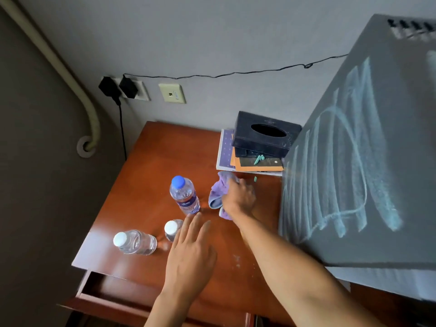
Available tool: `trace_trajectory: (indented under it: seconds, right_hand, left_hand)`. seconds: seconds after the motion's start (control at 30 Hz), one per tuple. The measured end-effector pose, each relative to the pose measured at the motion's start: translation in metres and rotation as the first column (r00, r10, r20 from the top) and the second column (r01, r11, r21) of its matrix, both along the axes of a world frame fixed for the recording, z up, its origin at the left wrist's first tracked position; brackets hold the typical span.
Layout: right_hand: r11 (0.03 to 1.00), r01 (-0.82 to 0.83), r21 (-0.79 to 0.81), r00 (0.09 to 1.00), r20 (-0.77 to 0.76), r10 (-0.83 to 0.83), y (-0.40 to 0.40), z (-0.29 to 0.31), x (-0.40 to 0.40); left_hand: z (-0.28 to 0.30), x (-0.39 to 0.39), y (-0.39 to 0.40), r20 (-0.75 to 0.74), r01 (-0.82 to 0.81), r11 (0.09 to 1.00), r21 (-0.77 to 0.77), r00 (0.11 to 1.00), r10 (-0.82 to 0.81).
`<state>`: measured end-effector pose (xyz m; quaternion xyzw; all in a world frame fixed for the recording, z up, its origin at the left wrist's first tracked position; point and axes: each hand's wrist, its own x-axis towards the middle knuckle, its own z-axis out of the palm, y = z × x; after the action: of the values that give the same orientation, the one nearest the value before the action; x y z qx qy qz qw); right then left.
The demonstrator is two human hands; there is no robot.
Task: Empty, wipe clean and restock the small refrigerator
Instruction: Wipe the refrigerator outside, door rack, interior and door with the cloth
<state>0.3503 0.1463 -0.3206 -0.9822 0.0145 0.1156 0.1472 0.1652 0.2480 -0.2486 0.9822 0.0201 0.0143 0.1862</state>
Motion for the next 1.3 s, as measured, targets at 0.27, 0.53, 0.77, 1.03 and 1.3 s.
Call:
trace_trajectory:
  seconds: [0.27, 0.53, 0.77, 1.03, 1.3]
  right_hand:
    - [0.957, 0.051, 0.284, 0.984, 0.147, -0.096, -0.039, 0.113, -0.123]
    - [0.787, 0.102, 0.608, 0.98, 0.075, -0.184, -0.081, 0.213, -0.244]
    - [0.813, -0.163, 0.558, 0.976, 0.213, 0.049, -0.155, 0.28, -0.334]
    - [0.829, -0.101, 0.551, 0.928, 0.353, -0.121, -0.238, 0.317, -0.354]
    - [0.915, -0.044, 0.401, 0.785, 0.581, -0.217, -0.345, 0.375, -0.337]
  left_hand:
    - [0.054, -0.017, -0.011, 0.123, 0.038, 0.958, -0.284, 0.992, -0.003]
    - [0.121, -0.092, -0.026, 0.078, 0.242, 0.716, -0.655, 0.964, -0.255]
    - [0.166, -0.125, -0.073, 0.253, 0.411, 0.617, -0.671, 0.909, -0.331]
    - [0.219, -0.14, -0.169, 0.308, 0.575, 0.532, -0.622, 0.804, -0.509]
    - [0.268, -0.121, -0.242, 0.432, 0.673, 0.678, -0.294, 0.727, -0.534]
